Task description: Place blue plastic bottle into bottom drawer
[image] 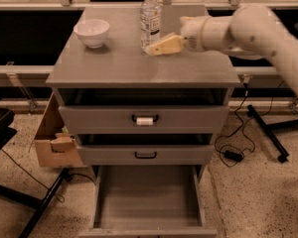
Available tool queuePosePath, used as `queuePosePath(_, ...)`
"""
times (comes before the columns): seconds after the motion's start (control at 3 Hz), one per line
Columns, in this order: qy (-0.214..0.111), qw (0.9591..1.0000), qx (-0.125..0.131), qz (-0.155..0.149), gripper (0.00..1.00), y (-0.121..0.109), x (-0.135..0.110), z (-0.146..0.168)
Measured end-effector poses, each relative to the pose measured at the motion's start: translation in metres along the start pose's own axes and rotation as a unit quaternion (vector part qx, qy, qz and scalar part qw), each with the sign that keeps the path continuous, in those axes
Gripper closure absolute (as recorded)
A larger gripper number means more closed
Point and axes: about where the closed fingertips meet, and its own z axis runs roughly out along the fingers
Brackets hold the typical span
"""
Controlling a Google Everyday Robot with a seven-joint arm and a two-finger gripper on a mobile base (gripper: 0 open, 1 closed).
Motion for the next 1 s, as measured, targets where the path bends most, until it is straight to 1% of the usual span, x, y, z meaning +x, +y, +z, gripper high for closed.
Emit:
queuePosePath(0.33,-0.025,0.9995,0.007,0.018,0.0,-0.017,0.003,0.037)
queuePosePath(0.67,-0.053,0.9978,0.011,0.038,0.0,-0.028,0.004,0.062)
queuePosePath(1.0,-0.09,0.9946,0.01,0.05,0.0,-0.035,-0.002,0.082)
